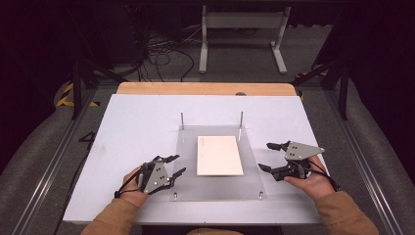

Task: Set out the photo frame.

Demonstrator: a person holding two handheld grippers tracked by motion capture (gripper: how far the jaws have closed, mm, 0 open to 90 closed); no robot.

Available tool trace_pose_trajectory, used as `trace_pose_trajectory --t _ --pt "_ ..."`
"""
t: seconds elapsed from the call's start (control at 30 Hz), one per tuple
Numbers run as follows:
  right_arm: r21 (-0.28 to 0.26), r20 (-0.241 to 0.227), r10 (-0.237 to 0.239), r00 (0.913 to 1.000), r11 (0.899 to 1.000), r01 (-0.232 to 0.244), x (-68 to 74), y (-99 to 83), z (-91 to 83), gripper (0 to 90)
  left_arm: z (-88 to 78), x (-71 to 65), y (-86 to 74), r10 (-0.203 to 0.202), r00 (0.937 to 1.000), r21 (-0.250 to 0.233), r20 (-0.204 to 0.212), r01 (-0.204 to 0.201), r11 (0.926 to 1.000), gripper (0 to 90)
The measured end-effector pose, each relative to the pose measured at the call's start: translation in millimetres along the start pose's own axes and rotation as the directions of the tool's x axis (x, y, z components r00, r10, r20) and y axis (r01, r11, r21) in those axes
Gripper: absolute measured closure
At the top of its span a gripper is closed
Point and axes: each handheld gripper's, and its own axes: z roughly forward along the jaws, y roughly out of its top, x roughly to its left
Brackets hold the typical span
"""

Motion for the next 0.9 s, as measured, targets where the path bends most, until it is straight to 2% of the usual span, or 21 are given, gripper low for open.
trace_pose_trajectory --t 0.17,0.27,0.3,0.37,0.4,0.5,0.6,0.8,0.9 --pt "0.002 -0.009 -0.034 0.9994 0.999 0.034 5.9 -0.1 6.7 22.1 -0.3 0.6 0.3 -0.006 1.0000 -0.002 0.000 0.006 1.0000 52.1" --pt "-0.012 -0.012 -0.055 0.9984 0.998 0.054 11.0 0.8 10.9 22.1 -0.3 0.6 0.3 -0.012 0.9999 -0.005 0.003 0.012 0.9999 52.0" --pt "-0.019 -0.010 -0.081 0.9966 0.997 0.081 13.9 0.7 13.3 22.4 -0.1 0.8 0.2 -0.017 0.9998 -0.010 0.005 0.017 0.9998 51.7" --pt "-0.023 -0.008 -0.090 0.9959 0.996 0.090 15.0 0.8 14.1 23.0 -0.3 0.9 0.0 -0.017 0.9998 -0.011 0.006 0.018 0.9998 51.6" --pt "-0.041 -0.017 -0.107 0.9942 0.994 0.106 17.6 1.9 16.8 24.4 -0.2 0.7 -0.2 -0.015 0.9999 -0.011 0.005 0.015 0.9998 51.5" --pt "-0.045 -0.021 -0.114 0.9933 0.993 0.113 19.2 3.2 18.7 25.9 -0.3 0.6 -0.3 -0.016 0.9999 -0.011 0.005 0.016 0.9998 51.4" --pt "-0.064 -0.029 -0.152 0.9879 0.987 0.150 22.0 5.7 22.8 26.0 -0.4 1.2 -0.4 -0.023 0.9997 -0.016 0.006 0.023 0.9996 51.3" --pt "-0.087 -0.038 -0.196 0.9799 0.978 0.192 25.8 11.4 29.6 25.7 -0.4 2.2 -0.6 -0.036 0.9993 -0.024 0.009 0.036 0.9991 51.3" --pt "-0.088 -0.048 -0.212 0.9761 0.974 0.207 26.2 13.3 32.4 30.2 -0.8 3.0 -0.1 -0.044 0.9990 -0.025 0.008 0.044 0.9987 51.5"
